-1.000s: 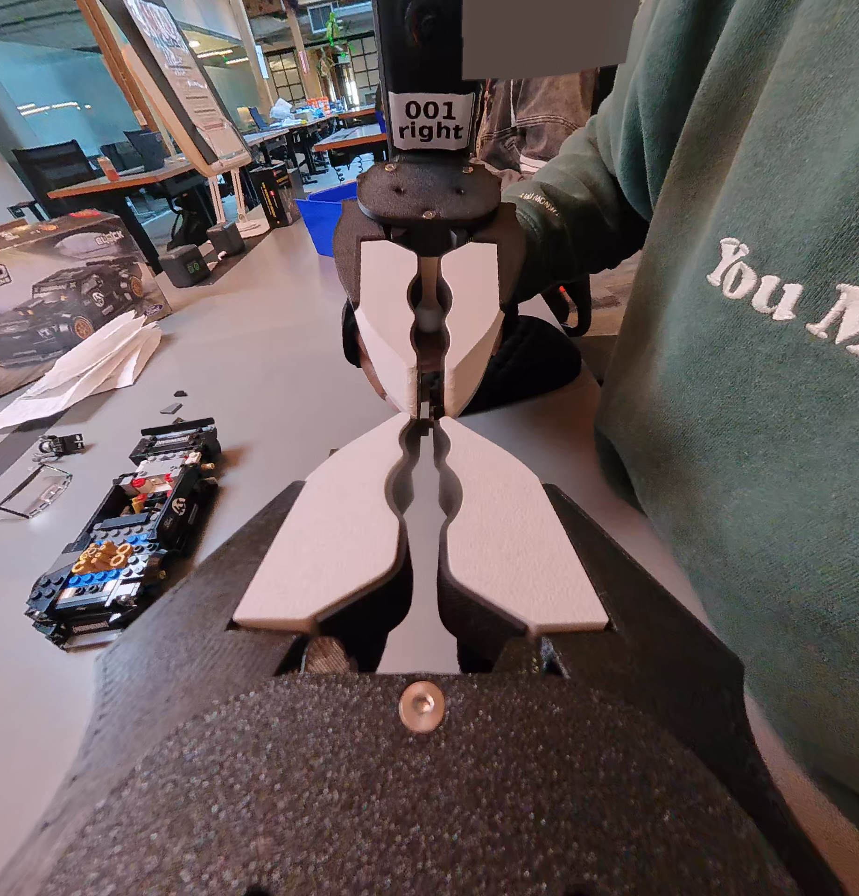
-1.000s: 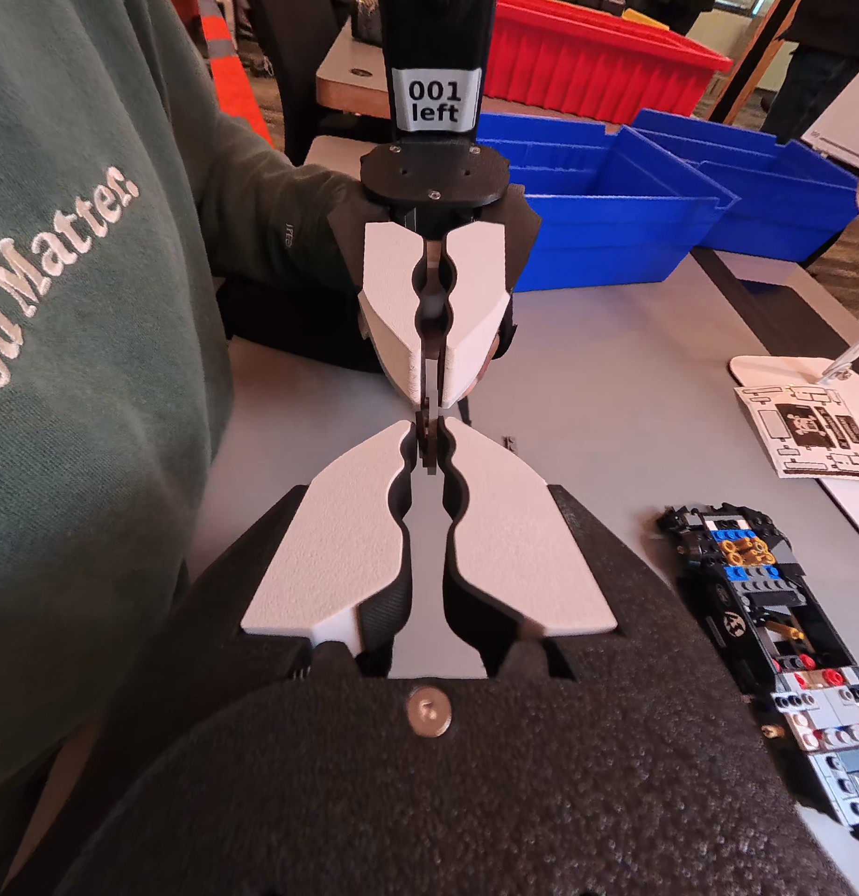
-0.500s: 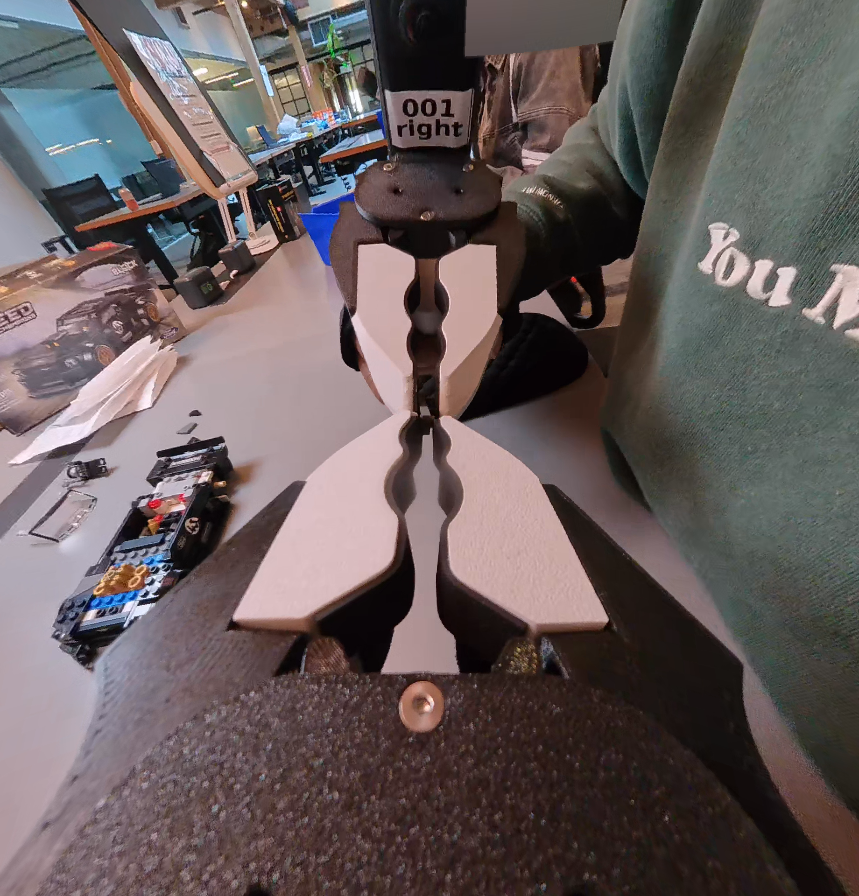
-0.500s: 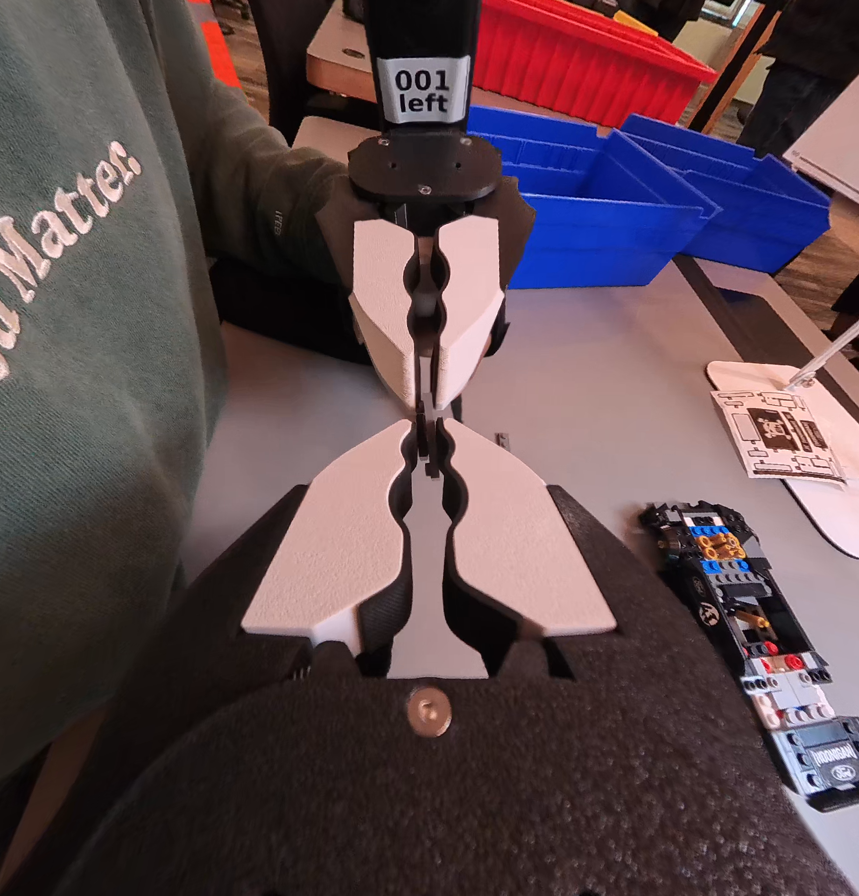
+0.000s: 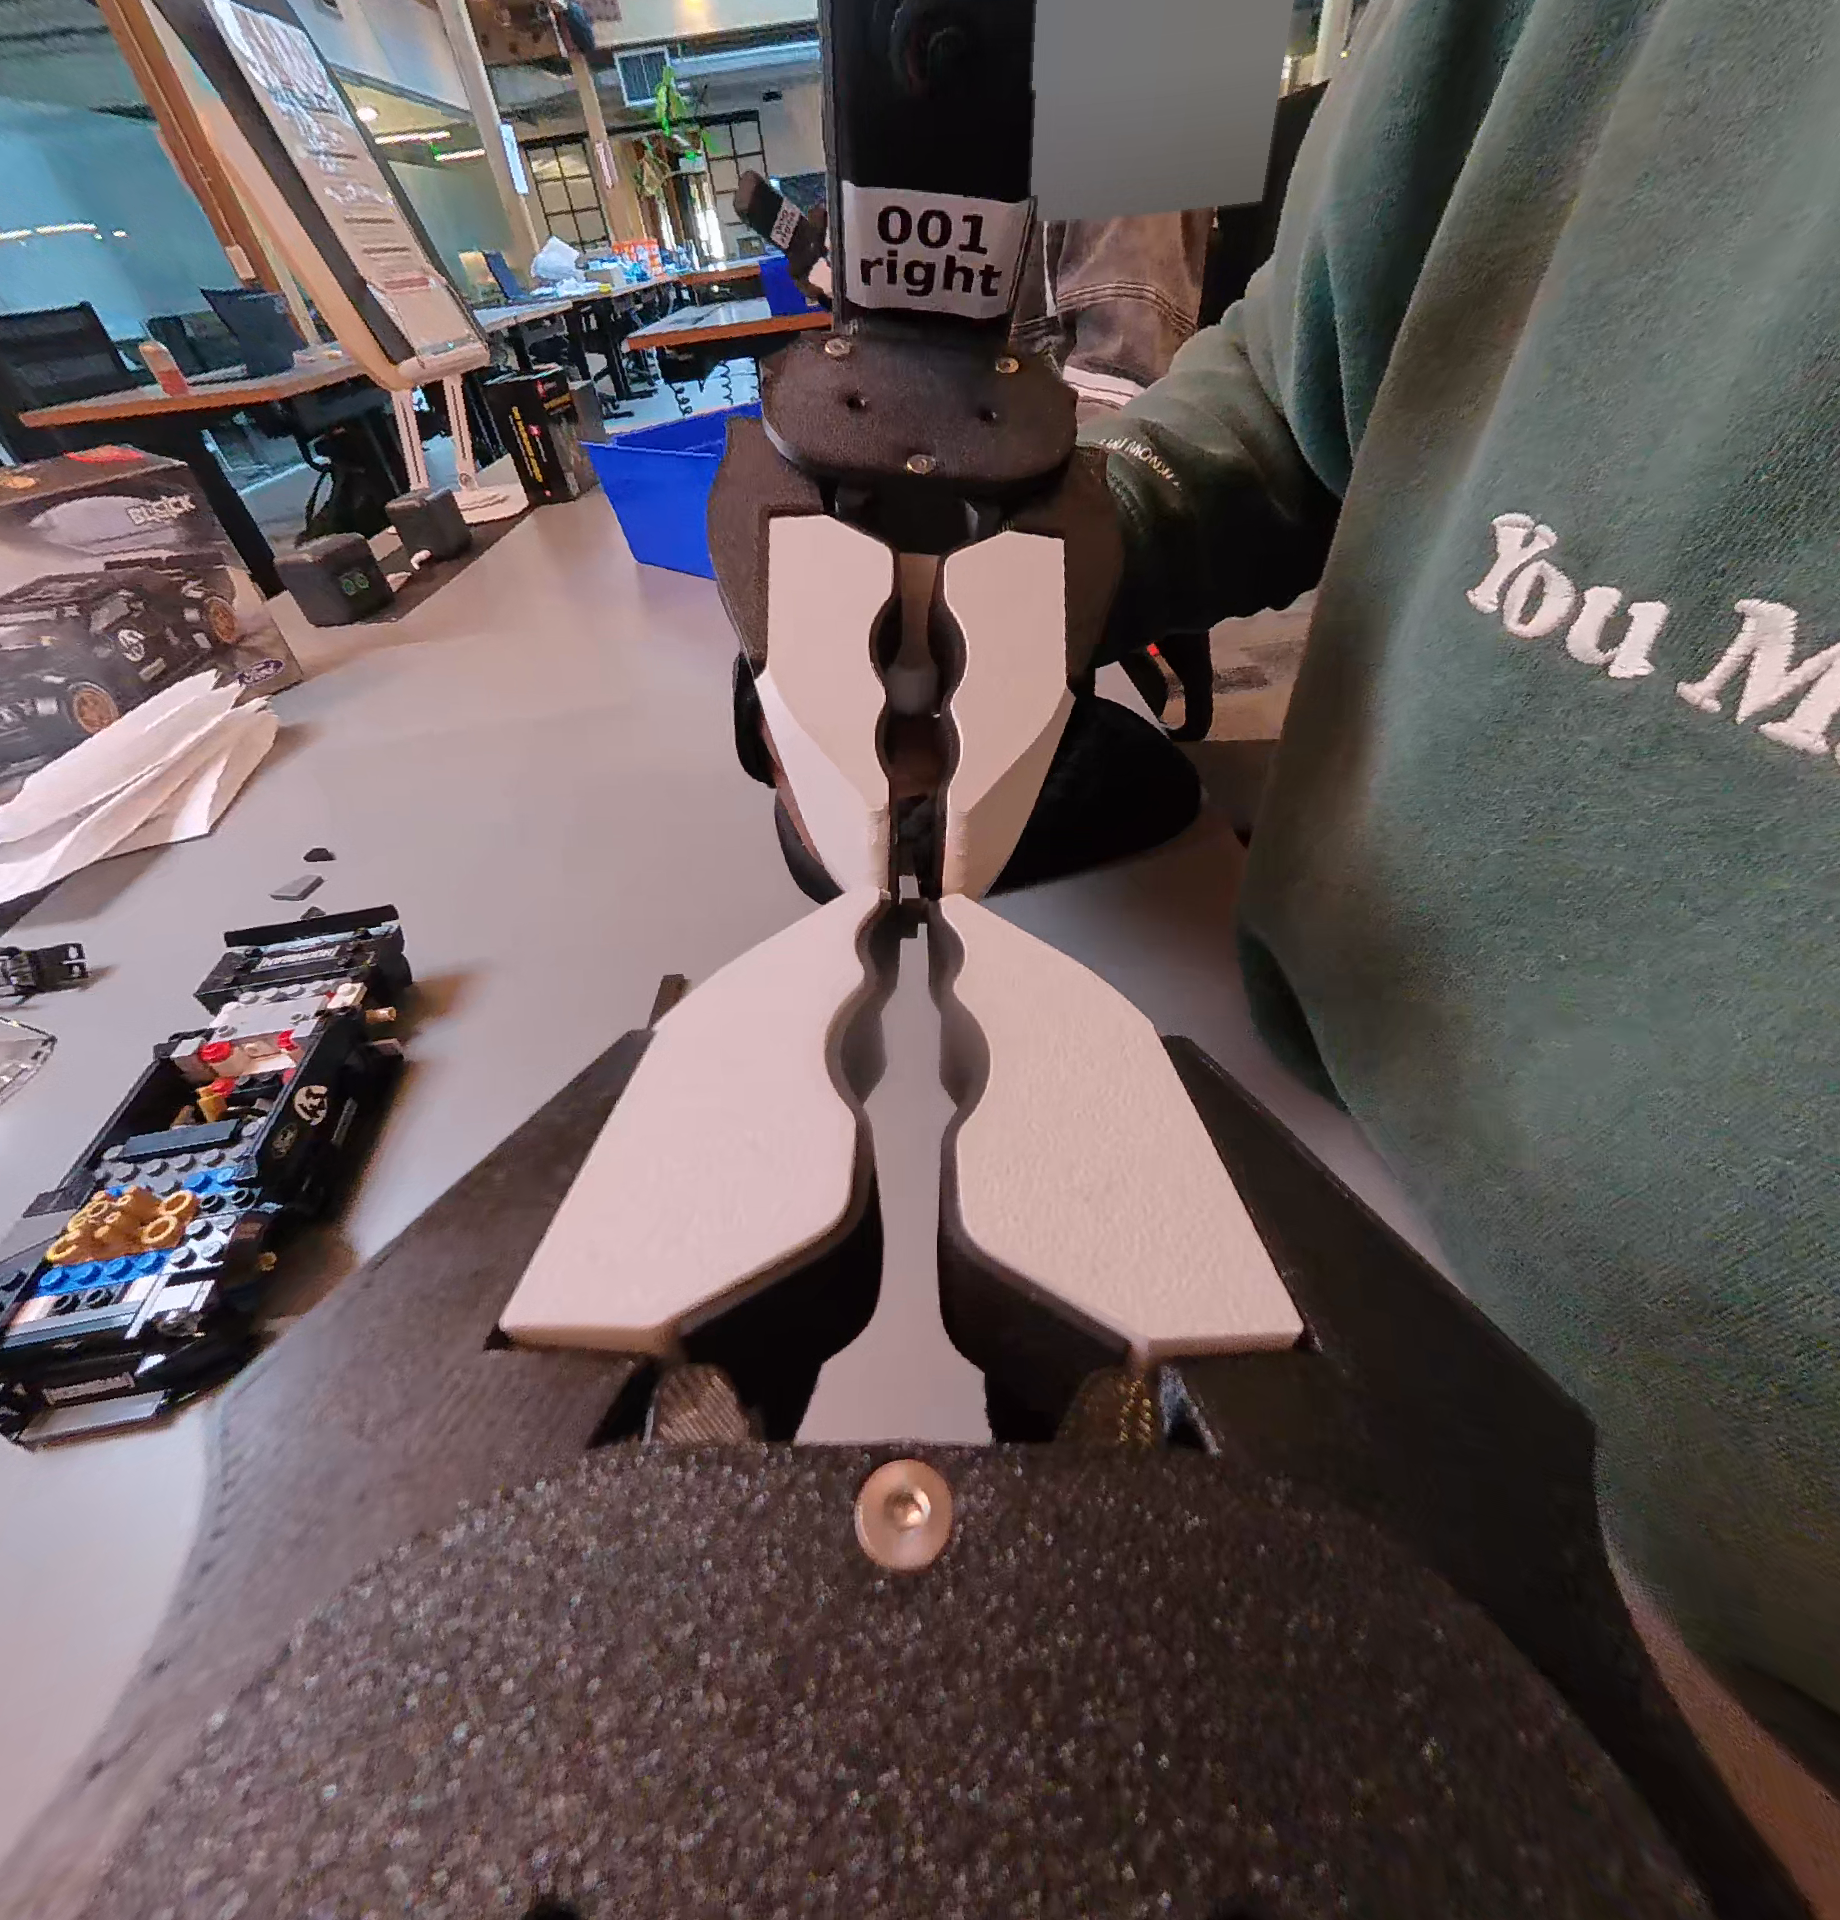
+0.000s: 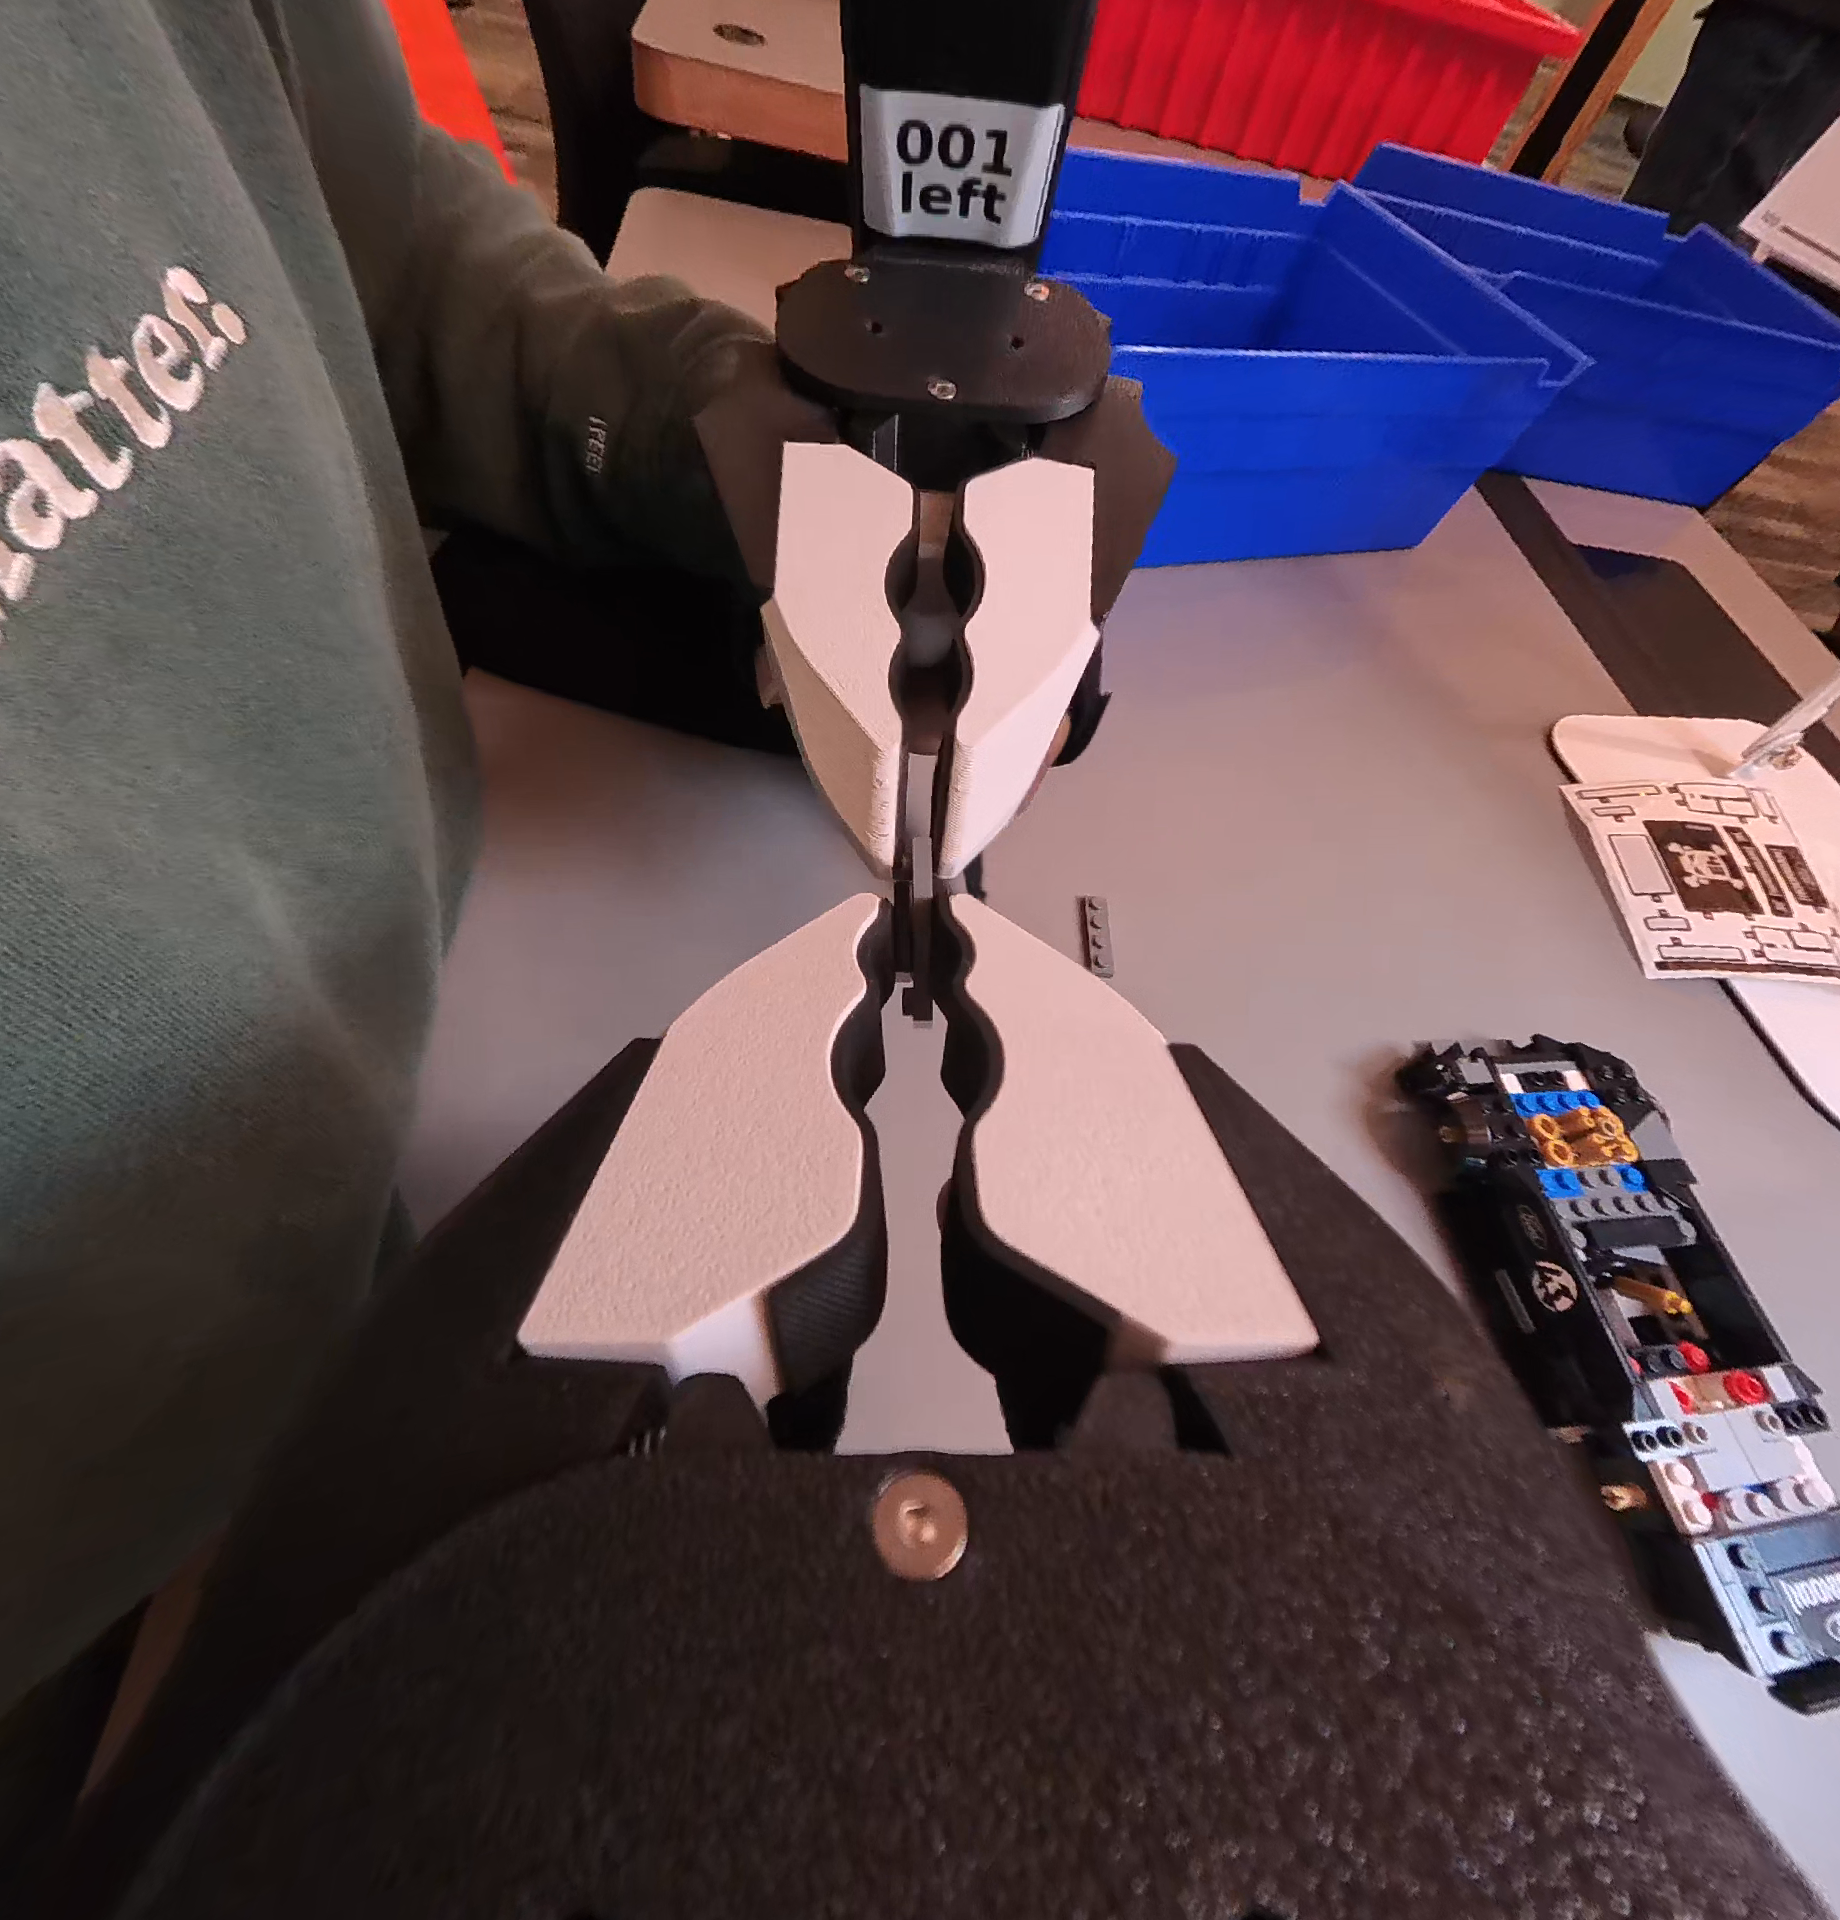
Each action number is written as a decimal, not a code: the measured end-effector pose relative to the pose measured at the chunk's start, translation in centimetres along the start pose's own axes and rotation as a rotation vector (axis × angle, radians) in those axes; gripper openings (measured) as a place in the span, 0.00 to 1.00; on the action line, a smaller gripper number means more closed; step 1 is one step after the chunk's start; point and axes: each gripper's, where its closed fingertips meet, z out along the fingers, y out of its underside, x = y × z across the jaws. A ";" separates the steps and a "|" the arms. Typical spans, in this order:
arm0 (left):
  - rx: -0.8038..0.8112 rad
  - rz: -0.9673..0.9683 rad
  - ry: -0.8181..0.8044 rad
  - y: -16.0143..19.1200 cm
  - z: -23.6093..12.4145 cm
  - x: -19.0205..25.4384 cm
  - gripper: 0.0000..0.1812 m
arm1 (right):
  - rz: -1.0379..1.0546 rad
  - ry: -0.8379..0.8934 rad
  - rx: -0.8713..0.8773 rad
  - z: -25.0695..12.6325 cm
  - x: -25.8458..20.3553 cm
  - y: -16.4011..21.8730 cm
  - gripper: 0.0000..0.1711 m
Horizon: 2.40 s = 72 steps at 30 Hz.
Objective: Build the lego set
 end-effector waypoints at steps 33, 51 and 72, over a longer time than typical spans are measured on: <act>0.274 -1.195 0.131 1.3 0.1 -5.3 0.03 | -0.089 0.232 -0.086 0.0 4.9 2.2 0.05; -0.355 -0.350 -0.398 8.1 -2.5 -8.2 0.15 | 0.147 -0.134 -0.598 4.3 4.6 10.8 0.05; -0.348 -0.219 -0.523 7.7 -3.7 -9.8 0.00 | 0.296 0.241 -0.417 -4.3 7.0 11.7 0.11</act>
